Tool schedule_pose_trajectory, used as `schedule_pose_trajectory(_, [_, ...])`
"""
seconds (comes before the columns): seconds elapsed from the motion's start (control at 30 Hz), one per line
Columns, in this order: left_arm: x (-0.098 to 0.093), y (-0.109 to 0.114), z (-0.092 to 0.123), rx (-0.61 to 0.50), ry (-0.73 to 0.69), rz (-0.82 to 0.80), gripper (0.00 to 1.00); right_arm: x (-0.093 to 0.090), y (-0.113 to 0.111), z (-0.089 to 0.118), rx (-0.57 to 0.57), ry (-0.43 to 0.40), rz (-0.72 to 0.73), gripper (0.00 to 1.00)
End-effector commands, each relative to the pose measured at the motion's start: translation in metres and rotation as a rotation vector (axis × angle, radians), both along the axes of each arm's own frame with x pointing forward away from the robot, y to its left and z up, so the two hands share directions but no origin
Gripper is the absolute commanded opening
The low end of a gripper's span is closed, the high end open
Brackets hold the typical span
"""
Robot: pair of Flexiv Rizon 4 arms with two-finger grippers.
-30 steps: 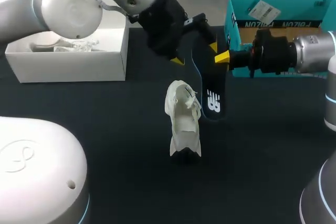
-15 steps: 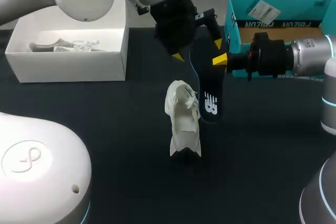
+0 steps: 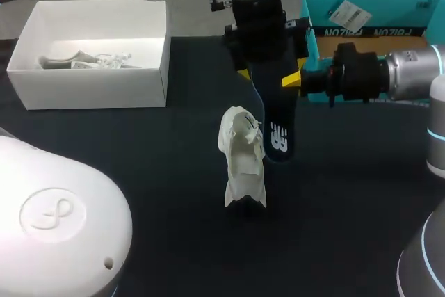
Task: Take the shoe out of the shoebox, open the shoe tongue, remove and reinsert the insole, then place the shoe into the shoebox
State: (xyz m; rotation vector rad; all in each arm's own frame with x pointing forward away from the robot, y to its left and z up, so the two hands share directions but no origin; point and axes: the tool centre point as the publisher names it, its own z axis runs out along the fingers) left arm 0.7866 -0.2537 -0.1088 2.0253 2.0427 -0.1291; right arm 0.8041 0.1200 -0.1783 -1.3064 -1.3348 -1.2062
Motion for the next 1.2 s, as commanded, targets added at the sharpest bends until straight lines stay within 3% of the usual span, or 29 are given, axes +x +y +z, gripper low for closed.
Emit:
schedule_pose_trajectory(0.03, [0.0019, -0.0063, -0.0014, 0.168, 0.010, 0.010, 1.00, -0.0019, -0.0009, 0.0014, -0.004, 0.001, -0.005, 0.00])
schedule_pose_trajectory(1.2, [0.0020, -0.0035, 0.0029, 0.142, 0.025, 0.013, 1.00, -0.0040, -0.0079, 0.0019, 0.001, 0.000, 0.005, 0.00])
